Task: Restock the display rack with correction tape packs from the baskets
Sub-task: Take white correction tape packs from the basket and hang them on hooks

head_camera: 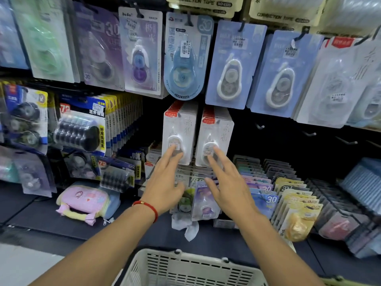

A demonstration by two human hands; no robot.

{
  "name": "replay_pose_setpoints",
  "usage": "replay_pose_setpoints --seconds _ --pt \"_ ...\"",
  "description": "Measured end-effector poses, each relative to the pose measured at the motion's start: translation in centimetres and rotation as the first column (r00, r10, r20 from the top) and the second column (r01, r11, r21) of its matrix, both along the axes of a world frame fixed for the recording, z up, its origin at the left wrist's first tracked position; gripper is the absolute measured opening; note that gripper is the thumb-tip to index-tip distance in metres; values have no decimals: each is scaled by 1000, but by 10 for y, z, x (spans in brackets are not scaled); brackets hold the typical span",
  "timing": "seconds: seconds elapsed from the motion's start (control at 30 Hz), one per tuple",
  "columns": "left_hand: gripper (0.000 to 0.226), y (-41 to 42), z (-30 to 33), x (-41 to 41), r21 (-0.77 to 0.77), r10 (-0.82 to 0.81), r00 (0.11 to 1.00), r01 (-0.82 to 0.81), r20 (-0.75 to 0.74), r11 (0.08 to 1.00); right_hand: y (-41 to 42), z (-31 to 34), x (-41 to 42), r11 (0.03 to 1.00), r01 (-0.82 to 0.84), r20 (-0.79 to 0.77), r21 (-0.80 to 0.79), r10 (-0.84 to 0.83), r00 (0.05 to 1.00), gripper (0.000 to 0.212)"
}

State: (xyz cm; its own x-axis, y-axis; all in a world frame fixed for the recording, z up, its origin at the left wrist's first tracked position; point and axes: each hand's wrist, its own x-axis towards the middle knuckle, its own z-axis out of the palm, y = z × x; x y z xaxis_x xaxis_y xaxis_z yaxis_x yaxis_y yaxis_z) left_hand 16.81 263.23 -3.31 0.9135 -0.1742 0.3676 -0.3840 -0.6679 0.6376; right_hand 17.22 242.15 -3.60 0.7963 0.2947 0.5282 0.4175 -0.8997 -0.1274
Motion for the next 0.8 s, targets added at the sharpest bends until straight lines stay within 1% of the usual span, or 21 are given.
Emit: replay_pose_setpoints --seconds 0.03,0.1,0.17,0.23,0.3,0.37,0.43,0.47,0.53,0.57,0.63,0.67,0.73,0.8 --pt "85 1 -4 2 29 -18 1000 19 -8 999 -2 -2 2 999 -7 -32 -32 6 999 73" --pt "86 5 -10 5 76 -39 999 39 4 996 -4 -4 3 995 -20 -38 -98 17 999 79" --pt "82 10 -13 4 99 -40 998 36 39 994 -4 -2 1 993 8 -30 -118 -11 999 76" --pt "78 13 -15 1 133 -36 998 30 42 991 -8 -2 -7 995 28 -28 -91 -31 999 69" --pt "72 17 -20 -6 194 -33 999 34 -8 980 -15 -6 -20 998 31 -58 -55 -34 998 60" --pt "68 21 -27 -16 275 -42 994 69 -102 959 -23 -16 -34 998 56 -115 -3 -56 992 52" --pt "64 23 -35 -27 381 -60 978 134 -198 915 -36 -31 -47 992 119 -212 50 -106 971 45" --pt "62 23 -41 -31 443 -69 968 173 -240 880 -44 -41 -54 988 153 -277 19 -142 950 44" --pt "61 25 -53 -40 556 -69 945 245 -319 794 -64 -69 -71 967 197 -417 -159 -247 875 47" --pt "61 26 -59 -43 606 -54 935 271 -351 748 -75 -84 -82 951 220 -480 -220 -301 824 50" --pt "60 28 -76 -51 675 -14 930 278 -368 683 -97 -118 -108 913 309 -602 -268 -409 686 56" --pt "59 29 -87 -56 683 17 928 262 -373 682 -106 -136 -123 887 345 -641 -305 -460 614 60" --pt "60 32 -115 -74 650 107 907 206 -407 732 -122 -171 -158 832 370 -673 -412 -552 491 69" --pt "69 39 -150 -100 611 250 876 62 -412 789 -136 -202 -192 796 385 -667 -466 -603 438 73"
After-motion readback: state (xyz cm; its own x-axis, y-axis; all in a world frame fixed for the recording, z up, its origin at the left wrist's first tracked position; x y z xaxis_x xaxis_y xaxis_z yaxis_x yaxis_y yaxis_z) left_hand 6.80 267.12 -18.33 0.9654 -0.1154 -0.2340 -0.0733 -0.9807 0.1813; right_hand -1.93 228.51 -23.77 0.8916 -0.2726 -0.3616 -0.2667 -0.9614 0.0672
